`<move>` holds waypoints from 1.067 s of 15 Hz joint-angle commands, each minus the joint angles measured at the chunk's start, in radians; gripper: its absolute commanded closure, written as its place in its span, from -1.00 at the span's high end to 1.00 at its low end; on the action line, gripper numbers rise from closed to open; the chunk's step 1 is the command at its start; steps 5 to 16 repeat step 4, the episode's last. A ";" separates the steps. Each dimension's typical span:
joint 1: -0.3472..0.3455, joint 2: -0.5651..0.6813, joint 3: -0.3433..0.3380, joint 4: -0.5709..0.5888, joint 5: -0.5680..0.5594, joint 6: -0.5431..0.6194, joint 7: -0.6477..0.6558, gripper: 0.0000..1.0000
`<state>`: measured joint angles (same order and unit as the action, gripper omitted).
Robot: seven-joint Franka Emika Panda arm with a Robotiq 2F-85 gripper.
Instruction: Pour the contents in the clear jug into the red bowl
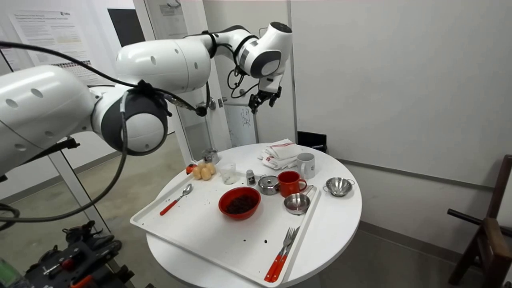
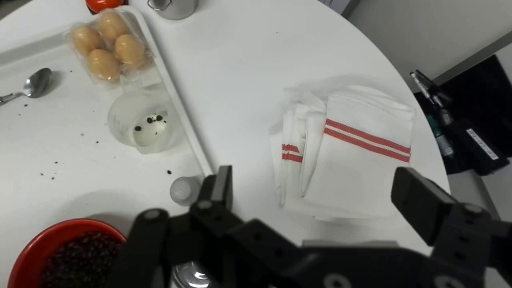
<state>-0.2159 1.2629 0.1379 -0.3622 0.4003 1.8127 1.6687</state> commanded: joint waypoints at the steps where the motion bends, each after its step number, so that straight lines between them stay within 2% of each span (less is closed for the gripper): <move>1: 0.000 0.001 0.000 -0.002 0.000 -0.003 0.000 1.00; 16: 0.003 0.002 0.000 -0.003 0.000 -0.003 0.000 1.00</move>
